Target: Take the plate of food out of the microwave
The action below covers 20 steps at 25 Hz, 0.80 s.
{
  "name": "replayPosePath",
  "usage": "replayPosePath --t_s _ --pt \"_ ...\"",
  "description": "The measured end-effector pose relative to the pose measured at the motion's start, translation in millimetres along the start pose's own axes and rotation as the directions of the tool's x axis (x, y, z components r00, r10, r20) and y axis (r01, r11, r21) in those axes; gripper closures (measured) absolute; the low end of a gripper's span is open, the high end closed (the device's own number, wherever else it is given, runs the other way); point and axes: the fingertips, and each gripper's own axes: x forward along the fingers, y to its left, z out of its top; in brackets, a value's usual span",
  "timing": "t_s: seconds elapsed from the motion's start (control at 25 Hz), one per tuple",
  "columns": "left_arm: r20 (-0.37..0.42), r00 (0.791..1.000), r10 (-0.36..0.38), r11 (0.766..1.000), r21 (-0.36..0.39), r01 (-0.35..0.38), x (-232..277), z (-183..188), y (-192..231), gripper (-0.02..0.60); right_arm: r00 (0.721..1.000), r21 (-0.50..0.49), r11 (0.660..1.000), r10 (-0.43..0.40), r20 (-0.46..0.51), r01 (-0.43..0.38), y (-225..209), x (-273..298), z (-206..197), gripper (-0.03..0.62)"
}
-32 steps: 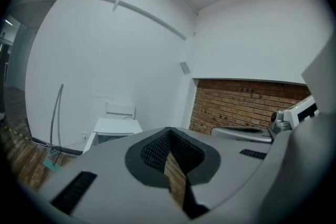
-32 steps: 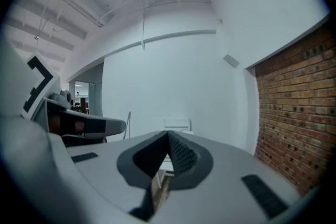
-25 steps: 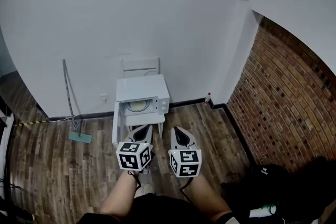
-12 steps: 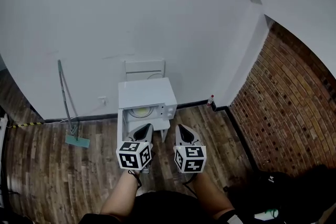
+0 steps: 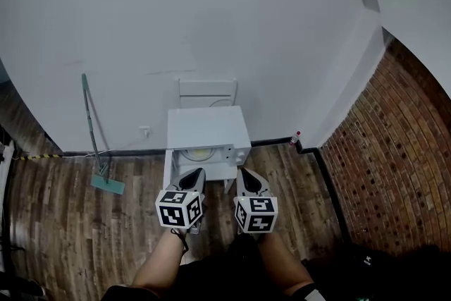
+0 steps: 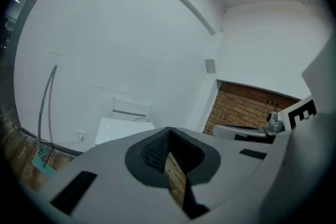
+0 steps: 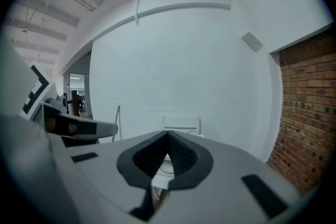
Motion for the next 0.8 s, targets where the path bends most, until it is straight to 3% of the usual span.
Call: replayPosePath --t_s 0.44,0.64,0.8 --pt "0.055 0.983 0.173 0.985 -0.028 -0.171 101 49 45 0.586 0.980 -0.076 0.978 0.198 0.010 -0.197 -36 139 43 0.588" --pt "0.067 0.967 0.246 0.969 -0.056 -0.242 148 65 53 0.586 0.962 -0.087 0.958 0.273 -0.018 -0.273 -63 192 56 0.588" --pt "0.050 0.947 0.317 0.943 -0.127 -0.309 173 55 66 0.586 0.938 -0.108 0.932 0.339 -0.074 -0.345 -75 224 49 0.588"
